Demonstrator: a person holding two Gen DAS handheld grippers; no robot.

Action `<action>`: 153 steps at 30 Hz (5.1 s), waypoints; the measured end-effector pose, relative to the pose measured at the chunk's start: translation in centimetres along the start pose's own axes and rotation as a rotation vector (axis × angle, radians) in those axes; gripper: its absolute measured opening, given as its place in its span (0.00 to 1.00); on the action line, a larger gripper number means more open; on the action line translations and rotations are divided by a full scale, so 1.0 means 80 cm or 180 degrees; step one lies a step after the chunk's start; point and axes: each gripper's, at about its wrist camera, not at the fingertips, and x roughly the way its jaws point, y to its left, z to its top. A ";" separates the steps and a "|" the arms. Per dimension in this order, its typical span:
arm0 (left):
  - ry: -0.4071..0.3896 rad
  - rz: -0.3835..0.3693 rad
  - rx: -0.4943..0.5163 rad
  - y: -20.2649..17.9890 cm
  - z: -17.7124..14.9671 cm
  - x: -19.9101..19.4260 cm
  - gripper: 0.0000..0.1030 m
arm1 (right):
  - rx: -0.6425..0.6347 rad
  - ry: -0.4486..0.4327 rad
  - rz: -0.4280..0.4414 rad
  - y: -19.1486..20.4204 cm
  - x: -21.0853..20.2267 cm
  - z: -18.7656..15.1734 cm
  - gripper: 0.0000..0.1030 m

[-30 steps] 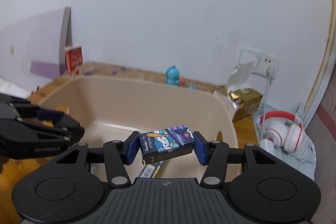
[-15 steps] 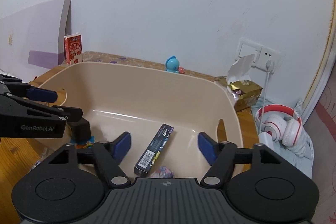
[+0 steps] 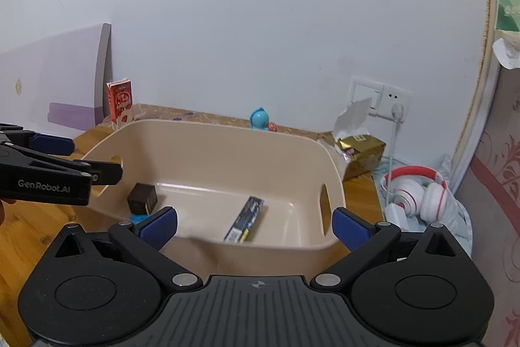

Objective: Organize objects
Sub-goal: 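Withdraw both grippers toward the blue-white tissue pack and round tin, then grasp the blue-white tissue pack with left gripper while right grasps the round tin, then carry the tissue pack and tin over the basket with both grippers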

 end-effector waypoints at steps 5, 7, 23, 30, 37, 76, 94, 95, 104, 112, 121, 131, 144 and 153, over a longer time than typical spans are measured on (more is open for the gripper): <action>0.0092 -0.0009 0.0025 0.003 -0.025 -0.015 0.80 | 0.0056 0.0062 -0.0028 0.003 -0.016 -0.019 1.00; 0.0104 0.0002 0.0057 0.004 -0.035 -0.020 0.80 | 0.0063 0.0084 -0.0033 0.004 -0.020 -0.027 1.00; 0.0534 -0.0021 -0.0054 0.015 -0.104 0.003 0.80 | 0.0133 0.0427 -0.0008 0.009 -0.003 -0.083 1.00; 0.0645 -0.0032 -0.0080 0.012 -0.120 0.022 0.80 | 0.0156 0.0579 0.0047 0.005 0.018 -0.105 1.00; 0.0817 -0.0043 -0.0215 0.014 -0.132 0.049 0.80 | 0.0124 0.0694 0.0085 0.007 0.038 -0.117 1.00; 0.0621 0.0056 -0.0093 0.023 -0.130 0.034 0.62 | -0.0006 0.0622 0.0165 0.022 0.043 -0.116 0.62; 0.0263 -0.0035 -0.0060 0.014 -0.108 -0.032 0.62 | -0.0160 0.0001 -0.0025 0.025 -0.048 -0.072 0.62; 0.0239 -0.0040 -0.0062 0.014 -0.106 -0.036 0.62 | -0.0161 -0.0038 -0.0024 0.024 -0.052 -0.069 0.62; -0.0018 -0.0061 -0.0066 0.018 -0.072 -0.065 0.62 | -0.0149 -0.0310 -0.0046 0.021 -0.077 -0.044 0.62; -0.0208 -0.0051 -0.0093 0.023 -0.043 -0.074 0.62 | -0.0141 -0.0434 -0.0048 0.022 -0.075 -0.023 0.60; -0.0253 -0.0043 -0.0118 0.020 -0.010 -0.048 0.62 | 0.0000 -0.0452 0.0026 0.016 -0.042 -0.001 0.60; -0.0189 0.0024 -0.0024 0.006 0.029 0.011 0.62 | 0.0058 -0.0290 0.0103 0.008 0.019 0.025 0.60; -0.0024 -0.0014 0.0051 -0.005 0.019 0.050 0.62 | 0.0156 -0.0138 0.0160 -0.001 0.048 0.017 0.60; -0.0015 -0.0042 0.0134 -0.014 0.018 0.049 0.62 | 0.0108 -0.0167 0.0199 0.001 0.030 0.015 0.60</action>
